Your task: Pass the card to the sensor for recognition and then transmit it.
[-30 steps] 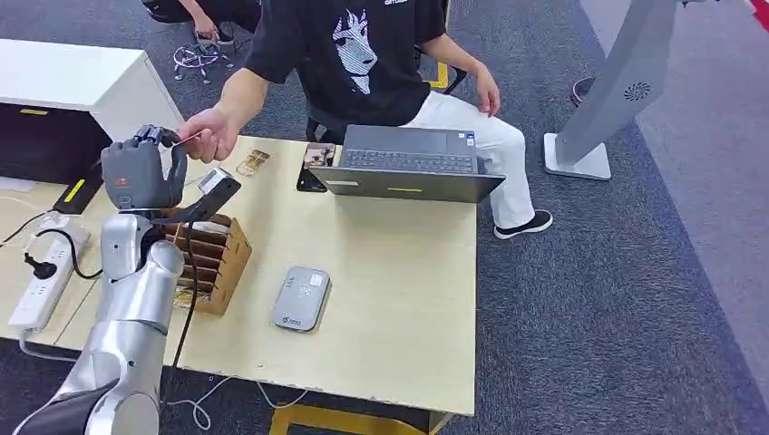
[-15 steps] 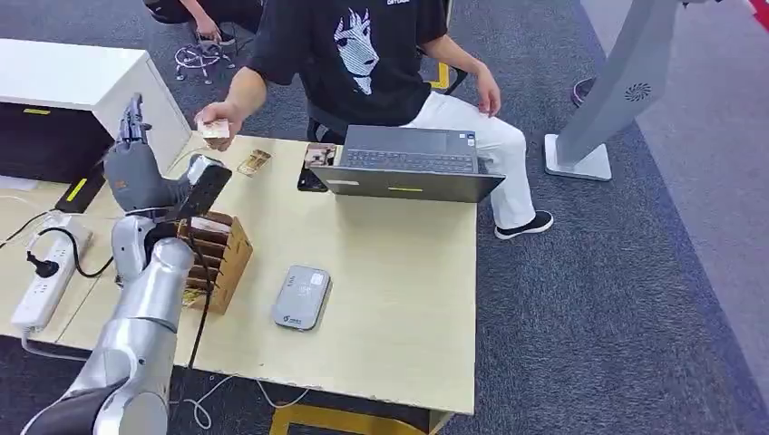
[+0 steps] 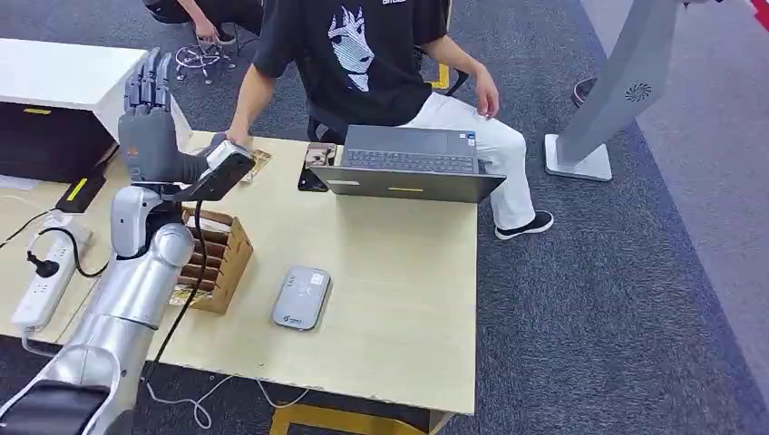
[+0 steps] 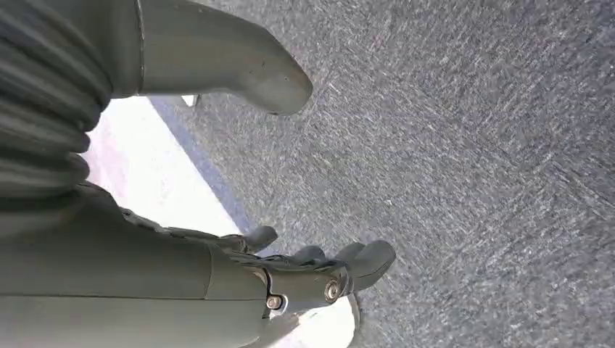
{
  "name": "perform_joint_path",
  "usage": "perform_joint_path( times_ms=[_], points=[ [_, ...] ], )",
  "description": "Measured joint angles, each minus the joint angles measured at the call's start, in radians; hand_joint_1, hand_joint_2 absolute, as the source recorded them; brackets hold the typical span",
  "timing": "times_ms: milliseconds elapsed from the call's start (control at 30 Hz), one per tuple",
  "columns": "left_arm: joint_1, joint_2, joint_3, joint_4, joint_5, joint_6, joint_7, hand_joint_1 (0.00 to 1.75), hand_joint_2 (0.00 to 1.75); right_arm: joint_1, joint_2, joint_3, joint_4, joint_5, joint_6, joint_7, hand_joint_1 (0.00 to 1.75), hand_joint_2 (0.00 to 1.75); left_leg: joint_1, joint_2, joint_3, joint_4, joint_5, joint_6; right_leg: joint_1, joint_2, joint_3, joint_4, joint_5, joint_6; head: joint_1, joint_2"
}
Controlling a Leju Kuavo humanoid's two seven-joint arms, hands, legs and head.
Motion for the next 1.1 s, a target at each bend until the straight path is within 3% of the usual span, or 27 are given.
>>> perform_joint_path(
  times_ms=[67,167,200,367,667,833,1100],
  points=[
    [-0.017,0.041,-0.049,-0.047,0.026,-0.113,0.034,0.0,1.75,0.019,0.007,-0.019,-0.006,0.003,0.0,0.002,0.0,1.75,0.0,0.0,0.0,0.0,0.0,0.0,0.0,0.0,0.0,0.0,0.0,0.0,0.0,0.0],
    [-0.08,0.106,-0.121,-0.131,0.071,-0.345,0.101,0.0,1.75,0.051,0.013,-0.048,-0.023,0.005,-0.004,0.01,0.0,1.75,0.001,0.0,-0.001,0.0,0.0,0.0,0.001,0.0,-0.001,0.0,0.0,0.0,0.0,0.0],
    [-0.105,0.127,-0.144,-0.156,0.081,-0.388,0.116,0.0,1.75,0.062,0.014,-0.058,-0.03,0.005,-0.005,0.011,0.0,1.75,0.001,0.0,-0.001,0.0,0.0,0.0,0.0,0.0,-0.001,0.0,0.0,0.0,0.0,0.0],
    [-0.159,0.182,-0.206,-0.222,0.096,-0.421,0.138,0.0,1.75,0.087,0.02,-0.08,-0.047,0.008,-0.005,0.013,0.0,1.75,0.0,0.001,-0.001,0.0,0.0,0.0,0.0,0.001,-0.001,0.0,0.0,0.0,0.0,0.0],
    [-0.176,0.214,-0.243,-0.254,0.098,-0.435,0.142,0.0,1.75,0.097,0.026,-0.093,-0.055,0.008,-0.004,0.014,0.0,1.75,0.0,0.0,-0.001,0.0,0.0,0.0,0.0,0.0,-0.001,0.0,0.0,0.0,0.0,0.0],
    [-0.217,0.272,-0.31,-0.293,0.163,-0.598,0.193,0.0,1.75,0.15,0.027,-0.115,-0.094,-0.018,-0.037,0.03,0.0,1.75,0.0,0.0,-0.001,0.0,0.0,0.0,0.0,0.0,-0.001,0.0,0.0,0.0,0.0,0.0],
    [-0.303,0.396,-0.411,-0.397,0.339,-0.809,0.188,0.0,1.75,0.223,0.009,-0.109,-0.164,-0.091,-0.112,0.034,0.0,1.75,0.001,0.001,-0.002,-0.001,0.0,0.0,0.0,0.001,-0.002,0.0,0.0,0.0,0.0,0.0]
  ],
)
